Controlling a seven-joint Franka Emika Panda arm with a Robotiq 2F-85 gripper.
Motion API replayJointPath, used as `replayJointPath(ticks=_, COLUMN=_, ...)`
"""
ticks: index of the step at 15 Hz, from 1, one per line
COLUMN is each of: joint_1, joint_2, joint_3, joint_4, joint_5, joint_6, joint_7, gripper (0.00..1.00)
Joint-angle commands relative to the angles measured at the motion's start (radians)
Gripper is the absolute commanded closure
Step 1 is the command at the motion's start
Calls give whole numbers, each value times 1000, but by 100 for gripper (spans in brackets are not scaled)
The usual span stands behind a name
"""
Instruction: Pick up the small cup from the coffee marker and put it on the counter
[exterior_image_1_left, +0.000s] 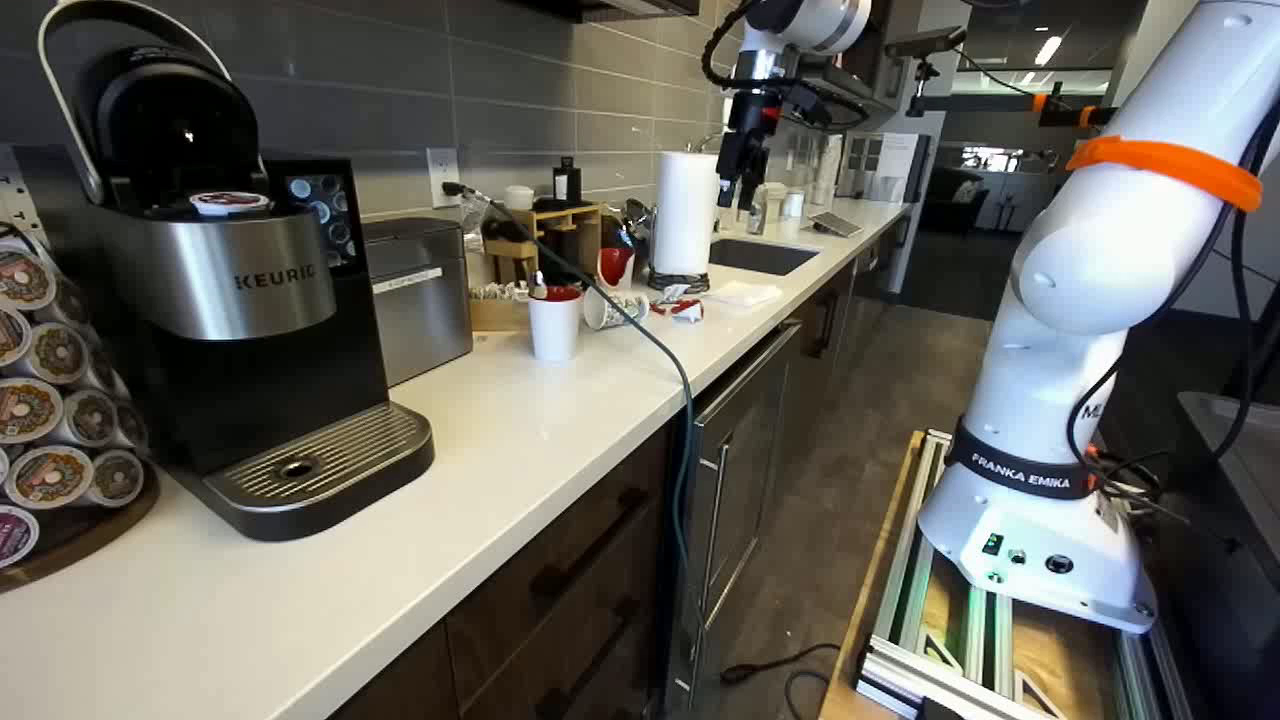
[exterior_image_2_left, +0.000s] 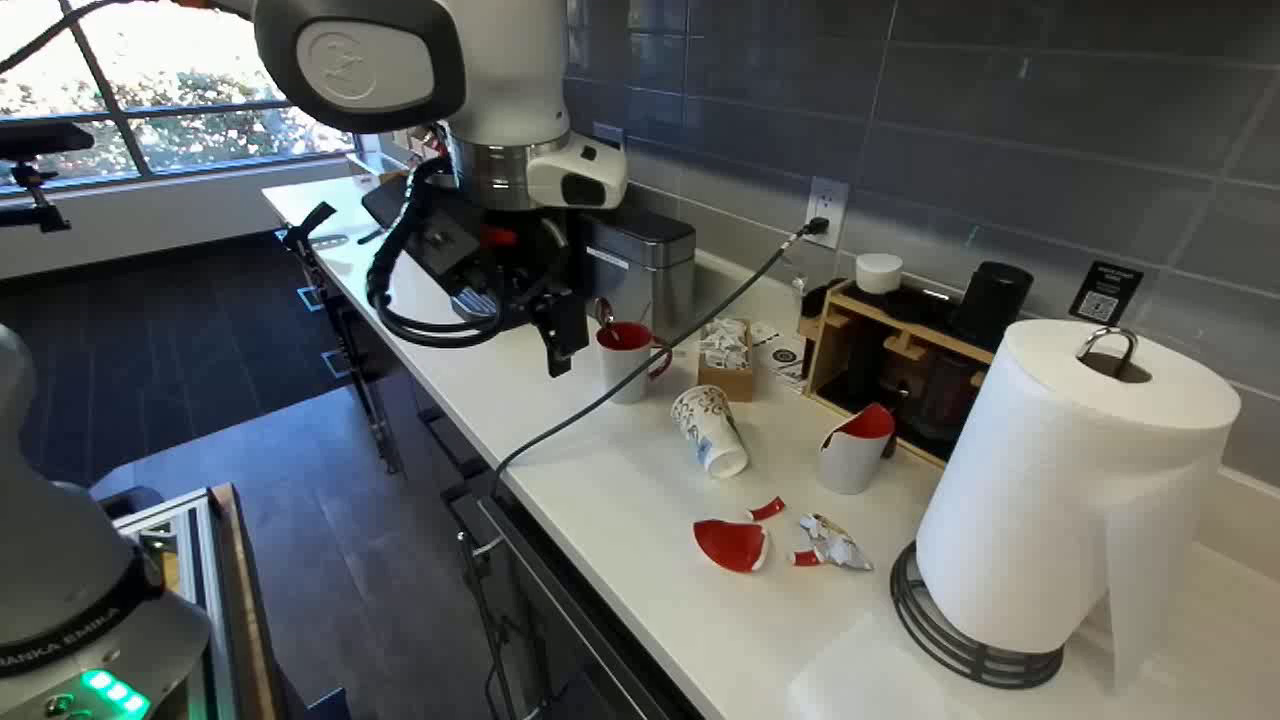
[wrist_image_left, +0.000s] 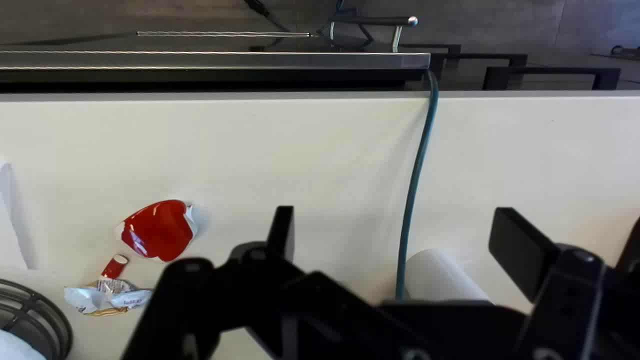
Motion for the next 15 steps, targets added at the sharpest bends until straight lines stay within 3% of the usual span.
replayJointPath(ticks=1, joint_1=-30, joint_2=4, joint_3=27, joint_4=2, joint_5=11, joint_6=-3, joint_7=-9, gripper=0)
replayJointPath(ticks=10, joint_1=-30, joint_2=4, joint_3=27, joint_4=2, joint_5=11, joint_6=-3, joint_7=-8, gripper=0)
replayJointPath(ticks=15, joint_1=2, joint_2=-86, joint_3=130, joint_4=-13, joint_5=68, joint_6=-17, joint_7=94, gripper=0)
